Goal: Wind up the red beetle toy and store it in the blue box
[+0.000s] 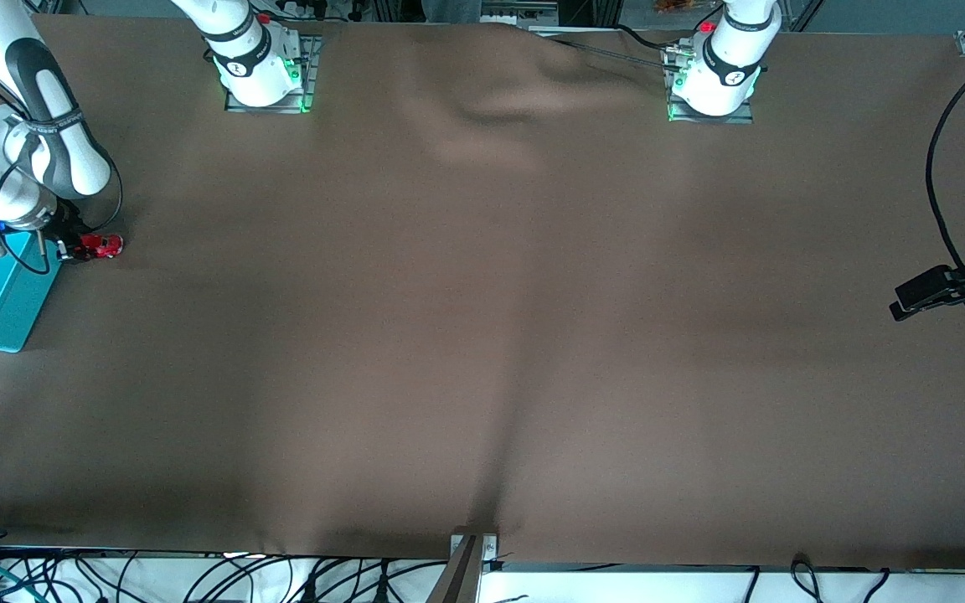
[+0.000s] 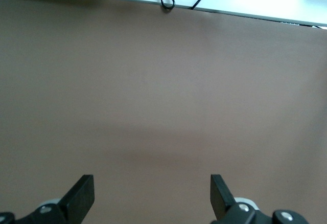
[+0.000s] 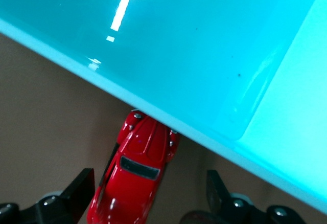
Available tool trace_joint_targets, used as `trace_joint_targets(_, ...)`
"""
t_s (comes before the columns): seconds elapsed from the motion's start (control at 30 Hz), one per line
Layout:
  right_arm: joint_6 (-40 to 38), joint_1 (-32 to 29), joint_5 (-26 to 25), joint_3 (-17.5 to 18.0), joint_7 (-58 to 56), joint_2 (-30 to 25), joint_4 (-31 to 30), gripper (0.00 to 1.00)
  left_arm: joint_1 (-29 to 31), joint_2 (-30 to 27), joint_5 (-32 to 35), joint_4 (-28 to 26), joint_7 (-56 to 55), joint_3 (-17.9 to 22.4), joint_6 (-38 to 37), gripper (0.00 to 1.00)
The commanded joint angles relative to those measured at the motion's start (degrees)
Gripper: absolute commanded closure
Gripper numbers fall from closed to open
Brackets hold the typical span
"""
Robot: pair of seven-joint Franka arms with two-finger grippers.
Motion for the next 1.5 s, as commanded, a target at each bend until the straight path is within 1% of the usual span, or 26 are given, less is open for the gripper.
trace_joint_targets(0.0, 0.74, -0.15, 1.13, 0.38, 0.11, -0.63, -0.66, 0.98, 0.07, 0.67, -1.15, 1.63, 1.36, 0.05, -0.94, 0.0)
trace_joint_targets(0.23, 0.39, -0.15, 1.14, 0.56, 0.03, -0.9, -0.66, 1.0, -0.11, 0.67, -1.23, 1.63, 1.27, 0.05, -0.94, 0.0)
trace_joint_targets(0.43, -1.8, -0.06, 1.05, 1.0, -0.06, -2.57, -0.49, 1.0, -0.29, 0.67, -1.23, 1.63, 1.18, -0.04, -0.94, 0.0)
trace_joint_targets(0.6, -4.35, 0.03, 1.14, 3.19, 1.08, -3.8, -0.05, 1.0, -0.11, 0.67, -1.15, 1.63, 1.27, -0.04, -0.94, 0.0)
trace_joint_targets(0.8, -5.67, 0.2, 1.14, 5.39, 2.93, -4.94, 0.57, 1.0, -0.2, 0.67, -1.15, 1.63, 1.27, -0.04, -0.94, 0.0)
trace_joint_targets(1.0, -12.43, 0.29, 1.05, 6.09, 2.84, -6.52, 3.64, 1.0, -0.29, 0.67, -1.23, 1.63, 1.27, -0.04, -0.94, 0.0)
trace_joint_targets(1.27, -24.12, 0.29, 0.87, 8.99, 3.1, -6.88, 10.84, 1.0, -0.2, 0.67, -1.23, 1.63, 1.27, -0.04, -0.94, 0.0)
trace_joint_targets(1.47, -28.08, 0.38, -1.14, 9.96, 1.61, -6.96, 13.31, 1.0, -0.29, 0.67, -1.23, 1.63, 1.27, -0.04, -0.94, 0.0)
